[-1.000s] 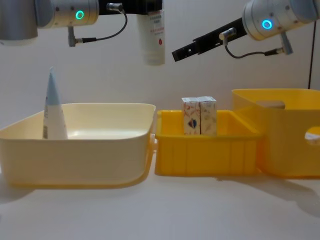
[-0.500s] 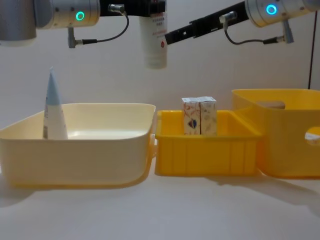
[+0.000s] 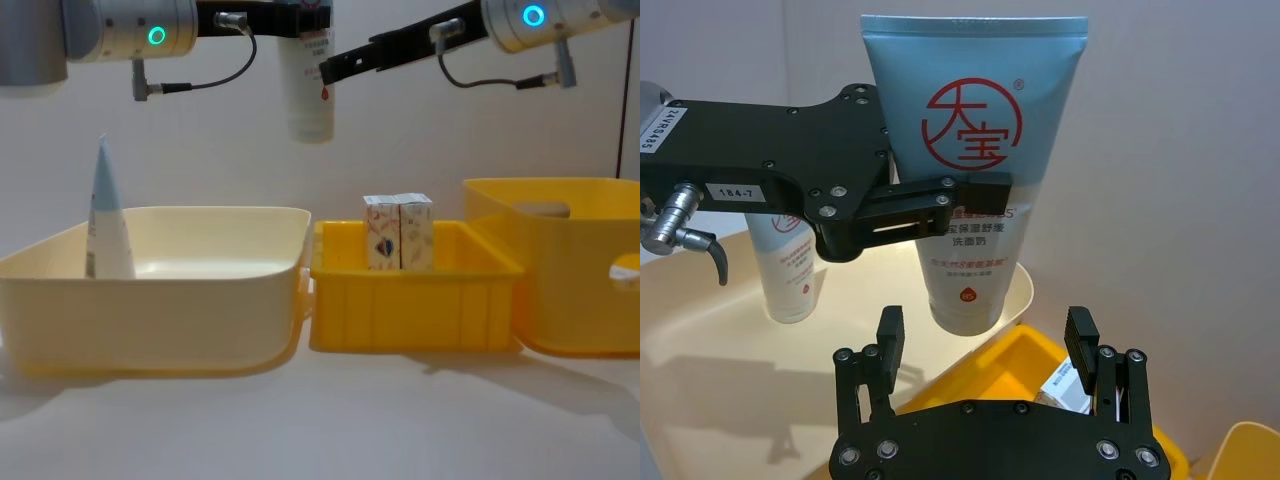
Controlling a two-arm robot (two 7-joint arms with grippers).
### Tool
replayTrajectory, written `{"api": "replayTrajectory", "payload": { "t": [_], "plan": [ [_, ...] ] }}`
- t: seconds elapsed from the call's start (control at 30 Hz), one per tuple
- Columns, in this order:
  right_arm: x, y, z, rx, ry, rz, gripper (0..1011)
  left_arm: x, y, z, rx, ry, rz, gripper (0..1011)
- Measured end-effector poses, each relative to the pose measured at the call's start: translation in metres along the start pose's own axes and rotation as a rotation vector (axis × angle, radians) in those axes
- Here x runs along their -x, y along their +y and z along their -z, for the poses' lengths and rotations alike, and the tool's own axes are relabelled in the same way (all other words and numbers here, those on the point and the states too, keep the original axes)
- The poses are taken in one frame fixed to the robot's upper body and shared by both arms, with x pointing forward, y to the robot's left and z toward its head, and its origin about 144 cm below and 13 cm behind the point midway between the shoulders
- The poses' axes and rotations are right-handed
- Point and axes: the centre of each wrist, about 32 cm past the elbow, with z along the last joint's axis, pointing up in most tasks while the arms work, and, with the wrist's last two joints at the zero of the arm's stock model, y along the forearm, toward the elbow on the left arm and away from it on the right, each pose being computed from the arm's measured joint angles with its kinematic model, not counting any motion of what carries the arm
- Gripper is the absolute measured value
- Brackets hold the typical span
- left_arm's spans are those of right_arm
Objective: Bimanual collaborative sorting of washing and personal care products
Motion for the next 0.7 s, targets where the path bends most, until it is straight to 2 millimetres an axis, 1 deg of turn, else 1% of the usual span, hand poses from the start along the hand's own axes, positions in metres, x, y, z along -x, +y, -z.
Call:
{"api": "replayTrajectory", "payload": {
  "t": [0.37,0.7],
  "plan": [
    [0.006,0.013,-0.004,0.030,0.017,-0.031,1001,0.003,0.000,-0.001,0.000,0.002,0.007,273],
    [0.011,0.023,-0.007,0.014,0.010,0.020,1001,0.007,0.004,-0.004,-0.007,0.002,0.018,274]
  ]
}}
